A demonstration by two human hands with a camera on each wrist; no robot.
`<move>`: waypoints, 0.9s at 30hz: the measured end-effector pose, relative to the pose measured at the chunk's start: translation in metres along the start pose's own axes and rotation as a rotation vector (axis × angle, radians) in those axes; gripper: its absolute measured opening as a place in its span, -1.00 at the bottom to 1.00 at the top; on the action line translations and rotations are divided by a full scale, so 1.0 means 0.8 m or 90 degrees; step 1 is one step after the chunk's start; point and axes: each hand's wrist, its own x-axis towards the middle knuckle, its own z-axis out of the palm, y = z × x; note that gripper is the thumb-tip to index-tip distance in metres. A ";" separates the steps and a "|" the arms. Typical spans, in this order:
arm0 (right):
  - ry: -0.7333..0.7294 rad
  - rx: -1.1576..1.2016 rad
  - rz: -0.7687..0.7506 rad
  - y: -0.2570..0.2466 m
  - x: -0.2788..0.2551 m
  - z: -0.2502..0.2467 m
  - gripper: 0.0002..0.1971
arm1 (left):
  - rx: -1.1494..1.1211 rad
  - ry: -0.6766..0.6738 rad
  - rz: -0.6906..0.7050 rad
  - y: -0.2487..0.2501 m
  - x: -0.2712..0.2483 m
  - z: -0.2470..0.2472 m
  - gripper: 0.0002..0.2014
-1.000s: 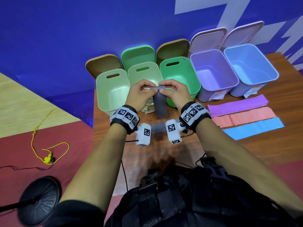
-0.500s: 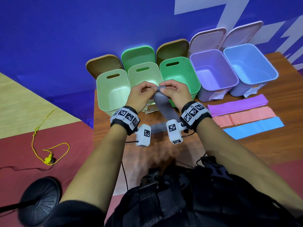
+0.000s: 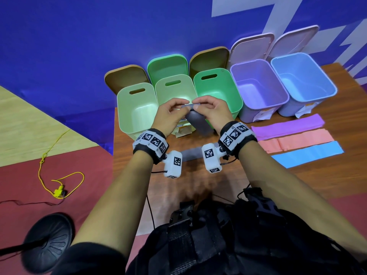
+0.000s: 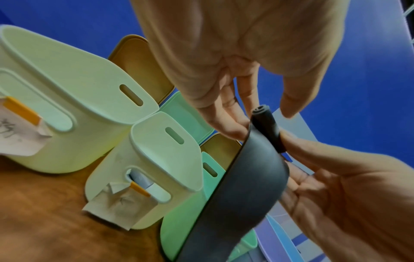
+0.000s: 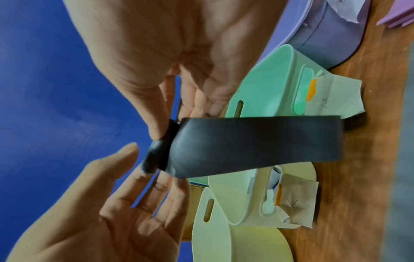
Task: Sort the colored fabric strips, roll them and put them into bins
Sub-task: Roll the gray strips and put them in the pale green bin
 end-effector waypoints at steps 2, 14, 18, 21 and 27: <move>-0.002 -0.002 -0.002 -0.003 -0.002 0.000 -0.85 | -0.011 0.002 -0.010 0.000 -0.001 0.002 -0.94; -0.002 0.012 0.014 0.003 -0.002 0.001 -0.88 | 0.035 0.008 0.034 0.002 0.000 -0.002 -0.83; 0.000 -0.004 -0.001 -0.001 -0.002 0.000 -0.87 | -0.009 0.010 0.000 -0.002 -0.002 -0.002 -0.92; 0.003 -0.014 -0.011 -0.005 -0.004 0.000 -0.85 | -0.028 0.011 -0.014 -0.004 -0.002 0.000 -0.96; -0.003 0.058 0.045 0.003 -0.002 0.000 -0.88 | -0.003 0.007 0.007 -0.004 0.000 -0.002 -0.86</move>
